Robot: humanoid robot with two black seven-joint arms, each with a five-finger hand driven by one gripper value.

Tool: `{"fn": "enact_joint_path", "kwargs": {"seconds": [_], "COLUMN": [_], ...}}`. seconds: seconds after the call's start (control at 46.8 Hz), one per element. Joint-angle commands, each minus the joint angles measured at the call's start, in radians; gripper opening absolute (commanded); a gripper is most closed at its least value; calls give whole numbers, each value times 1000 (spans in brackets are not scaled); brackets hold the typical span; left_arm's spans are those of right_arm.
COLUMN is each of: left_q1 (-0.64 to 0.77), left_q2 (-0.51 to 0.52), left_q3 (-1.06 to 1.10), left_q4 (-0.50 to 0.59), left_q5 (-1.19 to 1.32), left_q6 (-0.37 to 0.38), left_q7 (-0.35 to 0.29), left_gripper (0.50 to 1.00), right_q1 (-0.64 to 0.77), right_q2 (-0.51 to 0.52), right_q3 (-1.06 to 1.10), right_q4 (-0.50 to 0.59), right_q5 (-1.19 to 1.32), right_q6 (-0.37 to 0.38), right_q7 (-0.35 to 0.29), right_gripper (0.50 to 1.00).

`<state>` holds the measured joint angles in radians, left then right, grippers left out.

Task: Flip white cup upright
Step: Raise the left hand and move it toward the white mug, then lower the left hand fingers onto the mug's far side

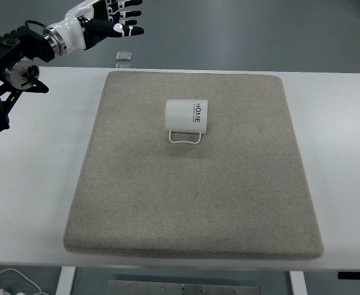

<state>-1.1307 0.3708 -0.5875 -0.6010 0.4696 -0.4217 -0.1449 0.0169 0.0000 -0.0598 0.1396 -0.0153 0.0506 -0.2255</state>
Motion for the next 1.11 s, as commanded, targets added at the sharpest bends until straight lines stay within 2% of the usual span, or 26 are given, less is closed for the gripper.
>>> {"fn": "enact_joint_path", "kwargs": {"seconds": [0.0,0.256,0.768,1.089], "left_q1": [5,5,-14,-29], "left_q2": [2,50,76,62], "left_q3": [0,2,2,28], "left_q4": [-23,-143,-289,-321], "left_q5": [47,175,461,699], "left_q6": [0,0,-2,1], "left_q7": [-11,-12,-12,-8], "left_gripper": [988,990,992,992], "right_q1": [0,0,0,0], "right_q2": [0,0,0,0], "right_q3": [0,0,0,0], "right_q4": [0,0,0,0], "right_q5": [0,0,0,0], "right_q6": [0,0,0,0], "right_q7": [0,0,0,0], "right_gripper": [930,930,930,930]}}
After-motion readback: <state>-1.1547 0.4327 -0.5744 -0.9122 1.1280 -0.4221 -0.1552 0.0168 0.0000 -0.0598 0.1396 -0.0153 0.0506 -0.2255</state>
